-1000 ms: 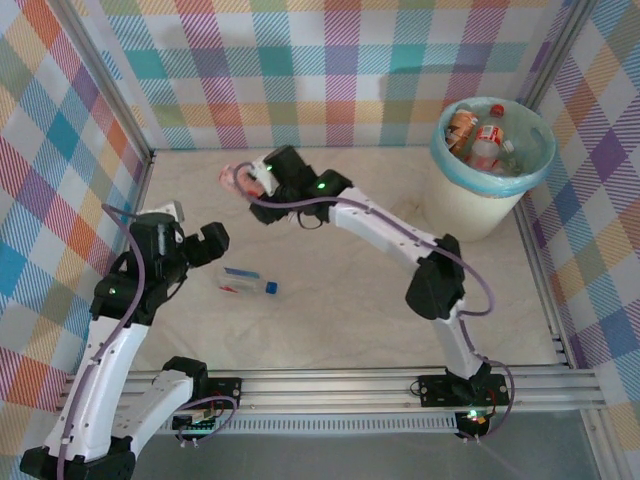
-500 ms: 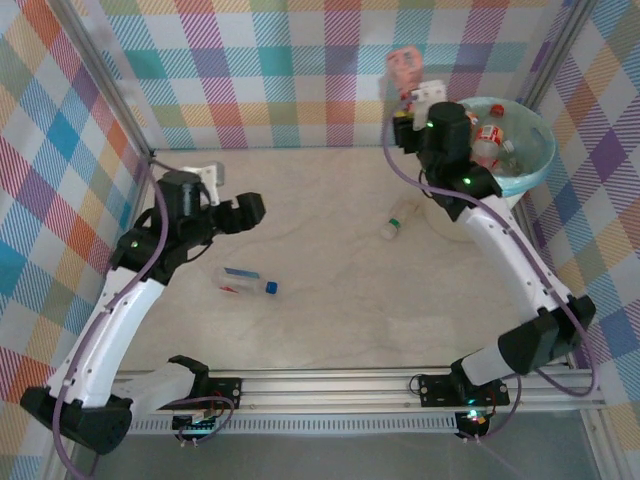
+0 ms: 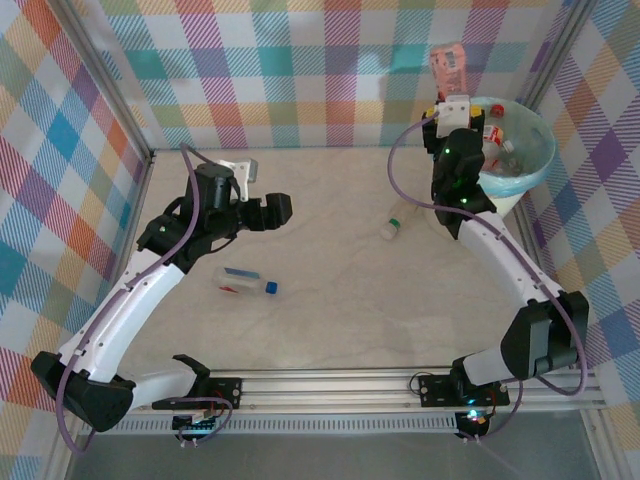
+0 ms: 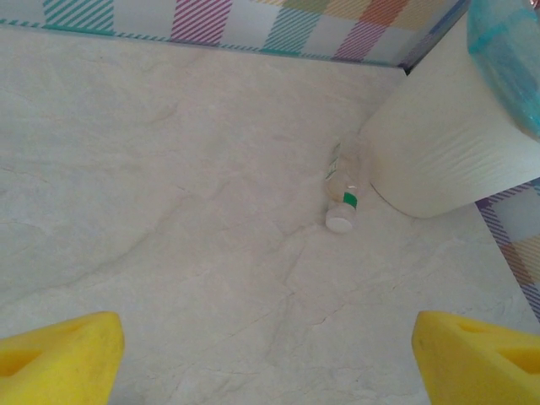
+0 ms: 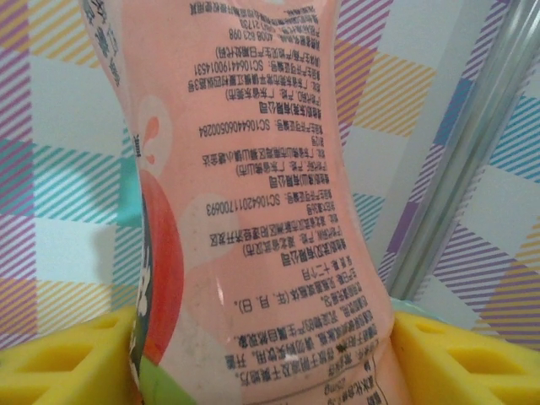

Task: Put the plastic bottles in the bin

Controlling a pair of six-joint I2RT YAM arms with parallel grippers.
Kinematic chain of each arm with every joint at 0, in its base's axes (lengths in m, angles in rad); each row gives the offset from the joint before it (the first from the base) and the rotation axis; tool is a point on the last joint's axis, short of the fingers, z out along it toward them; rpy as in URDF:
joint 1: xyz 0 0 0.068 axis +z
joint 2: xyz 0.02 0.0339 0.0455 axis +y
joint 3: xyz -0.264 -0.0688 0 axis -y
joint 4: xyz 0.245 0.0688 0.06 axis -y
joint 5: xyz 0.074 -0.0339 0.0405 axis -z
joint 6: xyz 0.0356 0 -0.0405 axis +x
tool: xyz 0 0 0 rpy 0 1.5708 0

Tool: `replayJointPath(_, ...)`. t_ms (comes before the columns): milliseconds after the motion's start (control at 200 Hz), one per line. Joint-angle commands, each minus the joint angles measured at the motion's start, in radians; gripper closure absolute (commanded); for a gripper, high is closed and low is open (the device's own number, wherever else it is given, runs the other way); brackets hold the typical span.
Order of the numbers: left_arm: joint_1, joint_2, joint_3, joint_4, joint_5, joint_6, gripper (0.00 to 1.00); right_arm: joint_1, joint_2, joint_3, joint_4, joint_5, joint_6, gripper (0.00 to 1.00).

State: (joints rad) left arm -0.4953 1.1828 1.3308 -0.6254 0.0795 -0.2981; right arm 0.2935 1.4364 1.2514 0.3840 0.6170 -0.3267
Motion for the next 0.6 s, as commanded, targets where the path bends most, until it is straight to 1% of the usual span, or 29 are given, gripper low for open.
replayJointPath(0, -0.008, -0.018, -0.015, 0.018, -0.026, 0.022, 0.11, -0.010, 0.007, -0.018, 0.176, 0.064, -0.060, 0.33)
replayJointPath(145, -0.008, -0.019, -0.029, 0.022, -0.041, 0.029, 0.10, -0.010, 0.005, -0.036, 0.212, 0.069, -0.079, 0.32)
replayJointPath(310, -0.008, -0.011, -0.042, 0.033, -0.040, 0.025, 0.10, -0.008, 0.001, -0.038, 0.201, 0.086, -0.104, 0.26)
replayJointPath(330, -0.008, -0.008, -0.043, 0.033, -0.040, 0.025, 0.10, -0.007, 0.000, -0.037, 0.198, 0.110, -0.107, 0.25)
replayJointPath(465, -0.008, -0.001, -0.039, 0.035, -0.038, 0.027, 0.09, -0.008, -0.007, -0.033, 0.156, 0.132, -0.098, 0.17)
replayJointPath(595, -0.006, 0.001, -0.039, 0.032, -0.043, 0.031, 0.08, -0.024, -0.004, -0.014, 0.075, 0.162, -0.054, 0.15)
